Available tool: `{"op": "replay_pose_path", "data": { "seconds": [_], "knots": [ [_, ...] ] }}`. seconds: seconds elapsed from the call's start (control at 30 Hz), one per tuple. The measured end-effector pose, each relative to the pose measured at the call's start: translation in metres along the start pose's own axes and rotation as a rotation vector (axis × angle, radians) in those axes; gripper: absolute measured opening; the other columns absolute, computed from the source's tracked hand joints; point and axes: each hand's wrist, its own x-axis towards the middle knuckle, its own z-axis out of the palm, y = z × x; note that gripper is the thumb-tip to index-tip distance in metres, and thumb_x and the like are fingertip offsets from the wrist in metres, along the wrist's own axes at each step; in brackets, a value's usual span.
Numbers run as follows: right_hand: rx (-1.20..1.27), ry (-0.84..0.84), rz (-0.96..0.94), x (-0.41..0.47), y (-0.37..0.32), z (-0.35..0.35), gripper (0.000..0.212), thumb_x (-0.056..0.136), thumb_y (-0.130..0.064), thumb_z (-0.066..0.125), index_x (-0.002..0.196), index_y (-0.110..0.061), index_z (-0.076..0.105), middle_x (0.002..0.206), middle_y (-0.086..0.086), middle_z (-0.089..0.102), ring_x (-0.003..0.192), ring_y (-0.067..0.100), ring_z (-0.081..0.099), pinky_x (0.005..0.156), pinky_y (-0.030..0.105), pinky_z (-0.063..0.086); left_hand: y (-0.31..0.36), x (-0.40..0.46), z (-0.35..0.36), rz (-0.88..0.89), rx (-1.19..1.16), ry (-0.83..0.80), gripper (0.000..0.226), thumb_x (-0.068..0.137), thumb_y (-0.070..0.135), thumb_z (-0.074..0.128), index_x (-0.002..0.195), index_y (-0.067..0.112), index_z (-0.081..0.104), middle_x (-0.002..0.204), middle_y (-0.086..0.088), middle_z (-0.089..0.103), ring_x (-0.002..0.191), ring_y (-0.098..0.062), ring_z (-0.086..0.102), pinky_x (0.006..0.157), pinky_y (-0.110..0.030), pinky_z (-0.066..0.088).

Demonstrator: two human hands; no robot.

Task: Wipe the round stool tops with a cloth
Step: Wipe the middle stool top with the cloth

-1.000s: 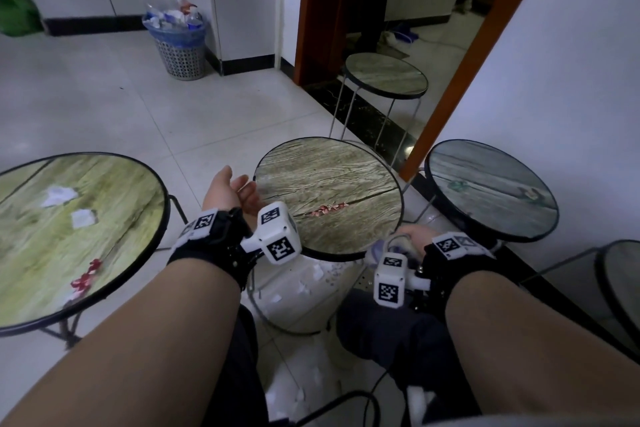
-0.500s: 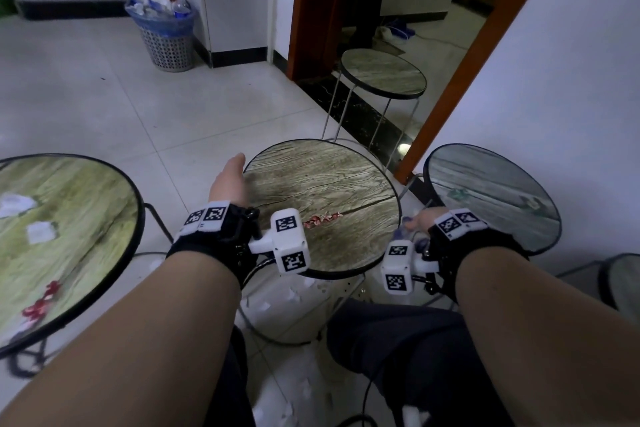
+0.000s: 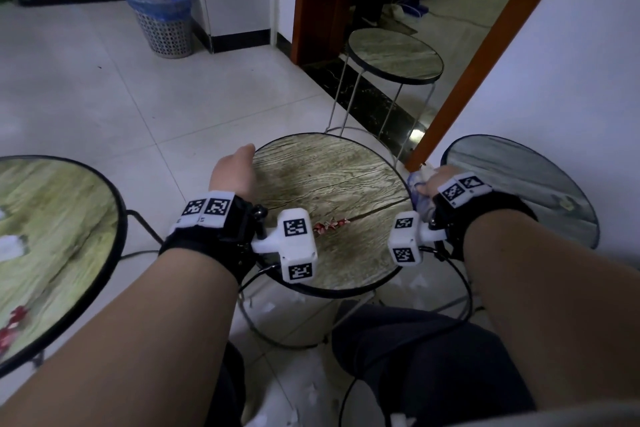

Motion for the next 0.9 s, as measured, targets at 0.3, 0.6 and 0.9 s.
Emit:
{"op": "replay_pose_path", "data": {
  "seconds": [0.3,0.6,0.9],
  "knots": [
    [-0.122,0.01,-0.179,0.026,-0.045,0.004,0.045,0.086,-0.013,0.064,0.129,-0.008,0.053,0.134,0.014,0.052,0.124,0.031,0.049,0.096,0.032,0.042,-0.003,0.018,0.001,-0.046,-0.039,-0.013,0.046,0.095,0.031,0.044,0.134,0.006,0.048,0.138,-0.017,0.049,0.128,-0.032,0.046,0.102,-0.038,0.039],
    [-0.011,0.012,-0.247,0.022,-0.094,0.015,0.037,0.093,-0.005,0.051,0.129,-0.006,0.052,0.127,0.016,0.055,0.113,0.033,0.054,0.09,0.028,0.04,-0.002,0.025,-0.006,-0.047,-0.013,-0.115,0.078,0.062,0.051,0.049,0.128,0.009,0.053,0.137,-0.013,0.052,0.128,-0.031,0.048,0.108,-0.045,0.038],
    [0.459,-0.149,-0.259,-0.01,-0.106,0.024,0.023,0.08,-0.025,0.068,0.1,-0.019,0.06,0.101,0.006,0.069,0.093,0.028,0.067,0.093,0.049,0.051,-0.001,0.023,-0.018,-0.103,-0.121,-0.159,0.044,0.064,0.05,0.056,0.093,0.018,0.064,0.121,-0.004,0.064,0.108,-0.023,0.061,0.104,-0.042,0.042]
  ]
}}
